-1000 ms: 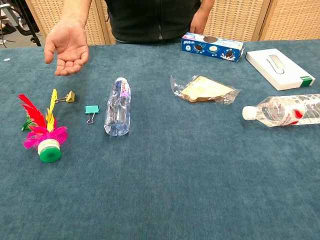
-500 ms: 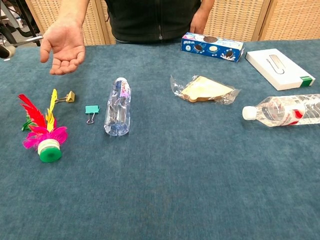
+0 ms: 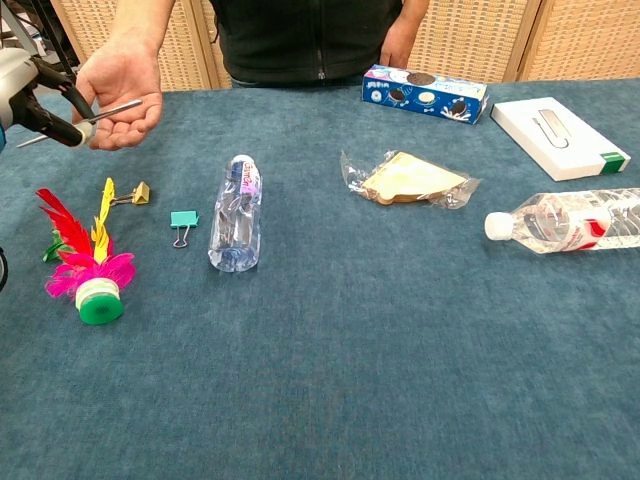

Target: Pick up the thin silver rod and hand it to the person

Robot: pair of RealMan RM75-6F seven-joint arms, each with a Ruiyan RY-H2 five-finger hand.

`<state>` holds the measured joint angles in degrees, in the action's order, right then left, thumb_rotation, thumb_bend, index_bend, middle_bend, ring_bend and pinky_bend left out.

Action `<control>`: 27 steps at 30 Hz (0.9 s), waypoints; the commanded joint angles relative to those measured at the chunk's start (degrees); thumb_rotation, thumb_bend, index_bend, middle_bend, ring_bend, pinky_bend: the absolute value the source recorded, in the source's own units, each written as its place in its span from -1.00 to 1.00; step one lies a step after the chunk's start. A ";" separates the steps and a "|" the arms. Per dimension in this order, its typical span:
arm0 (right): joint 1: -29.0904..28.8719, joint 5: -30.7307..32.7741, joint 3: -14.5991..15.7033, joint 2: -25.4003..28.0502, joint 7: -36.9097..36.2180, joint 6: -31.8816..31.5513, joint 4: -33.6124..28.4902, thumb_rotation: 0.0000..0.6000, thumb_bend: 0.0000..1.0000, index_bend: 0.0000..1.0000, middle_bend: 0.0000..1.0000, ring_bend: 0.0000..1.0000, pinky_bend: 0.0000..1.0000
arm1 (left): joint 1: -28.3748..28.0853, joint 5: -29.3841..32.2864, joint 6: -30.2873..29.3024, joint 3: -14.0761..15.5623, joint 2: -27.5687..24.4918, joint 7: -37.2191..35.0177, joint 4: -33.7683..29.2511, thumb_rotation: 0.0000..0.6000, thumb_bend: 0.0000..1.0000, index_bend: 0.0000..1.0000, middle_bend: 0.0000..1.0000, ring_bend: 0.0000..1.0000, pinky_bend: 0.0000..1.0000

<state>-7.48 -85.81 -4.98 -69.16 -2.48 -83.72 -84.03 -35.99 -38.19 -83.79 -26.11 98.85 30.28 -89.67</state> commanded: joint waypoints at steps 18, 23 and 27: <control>-0.06 0.66 -0.04 0.10 0.30 0.61 -0.14 1.00 -1.00 -1.00 -1.00 -1.00 -1.00 | -2.62 -6.56 3.23 -2.22 3.65 -8.30 8.23 1.00 -0.49 -1.00 -1.00 -1.00 -1.00; -0.04 0.53 0.05 0.16 0.41 0.57 -0.34 1.00 -1.00 -1.00 -1.00 -1.00 -1.00 | -2.15 -6.85 3.61 -2.32 2.60 -8.43 7.24 1.00 -0.50 -1.00 -1.00 -1.00 -1.00; -0.01 0.54 0.03 0.25 0.33 0.53 -0.44 1.00 -1.00 -1.00 -1.00 -1.00 -1.00 | -1.48 -7.92 3.35 -2.00 1.60 -9.02 6.19 1.00 -0.50 -1.00 -1.00 -1.00 -1.00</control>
<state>-7.49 -85.28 -4.94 -68.92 -2.16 -83.19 -84.46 -37.73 -45.79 -80.32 -28.25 100.78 21.47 -83.11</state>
